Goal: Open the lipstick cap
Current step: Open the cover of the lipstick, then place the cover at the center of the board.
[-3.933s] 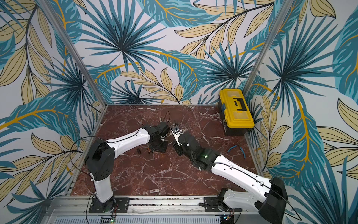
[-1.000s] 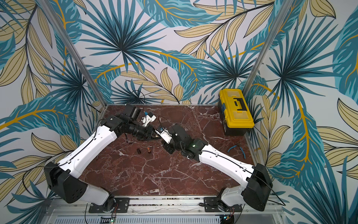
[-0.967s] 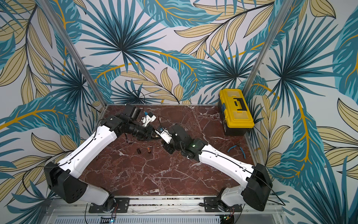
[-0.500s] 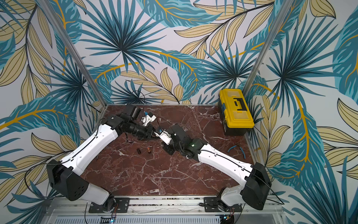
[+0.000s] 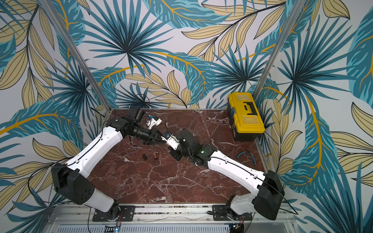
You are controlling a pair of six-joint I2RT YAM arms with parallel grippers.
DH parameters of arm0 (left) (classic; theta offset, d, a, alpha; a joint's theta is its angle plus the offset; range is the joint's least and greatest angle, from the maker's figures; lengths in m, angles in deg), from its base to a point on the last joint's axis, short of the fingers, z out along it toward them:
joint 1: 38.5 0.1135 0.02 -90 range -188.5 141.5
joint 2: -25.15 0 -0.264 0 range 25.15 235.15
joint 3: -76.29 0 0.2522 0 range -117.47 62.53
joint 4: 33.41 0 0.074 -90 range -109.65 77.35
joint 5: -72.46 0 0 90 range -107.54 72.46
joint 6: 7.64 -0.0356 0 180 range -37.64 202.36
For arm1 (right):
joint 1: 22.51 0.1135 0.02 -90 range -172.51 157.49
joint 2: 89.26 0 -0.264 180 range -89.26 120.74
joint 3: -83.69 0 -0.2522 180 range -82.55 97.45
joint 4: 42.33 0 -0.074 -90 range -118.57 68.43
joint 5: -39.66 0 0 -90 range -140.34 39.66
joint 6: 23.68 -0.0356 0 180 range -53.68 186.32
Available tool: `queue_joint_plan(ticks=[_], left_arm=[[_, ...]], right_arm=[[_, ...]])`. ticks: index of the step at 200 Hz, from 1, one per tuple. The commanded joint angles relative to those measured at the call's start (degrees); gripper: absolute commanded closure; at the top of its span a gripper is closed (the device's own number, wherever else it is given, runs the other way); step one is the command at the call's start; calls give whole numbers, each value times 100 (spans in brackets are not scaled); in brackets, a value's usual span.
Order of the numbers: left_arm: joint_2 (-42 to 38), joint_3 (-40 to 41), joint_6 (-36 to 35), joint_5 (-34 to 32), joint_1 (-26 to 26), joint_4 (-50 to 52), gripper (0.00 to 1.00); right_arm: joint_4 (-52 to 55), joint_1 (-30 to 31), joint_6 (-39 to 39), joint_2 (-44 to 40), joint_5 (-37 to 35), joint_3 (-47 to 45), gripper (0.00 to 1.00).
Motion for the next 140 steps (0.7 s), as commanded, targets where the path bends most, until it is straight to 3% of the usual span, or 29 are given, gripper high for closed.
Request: queue_joint_plan(ticks=[1, 87, 140], left_arm=[[14, -268, -172, -242, 380, -145, 100], [26, -325, -252, -212, 497, -136, 100], [14, -431, -173, -1265, 516, -118, 100]], right_arm=[[616, -9, -59, -189, -46, -212, 98], [787, -9, -136, -297, -179, -293, 99], [744, -9, -247, -559, -265, -393, 99]])
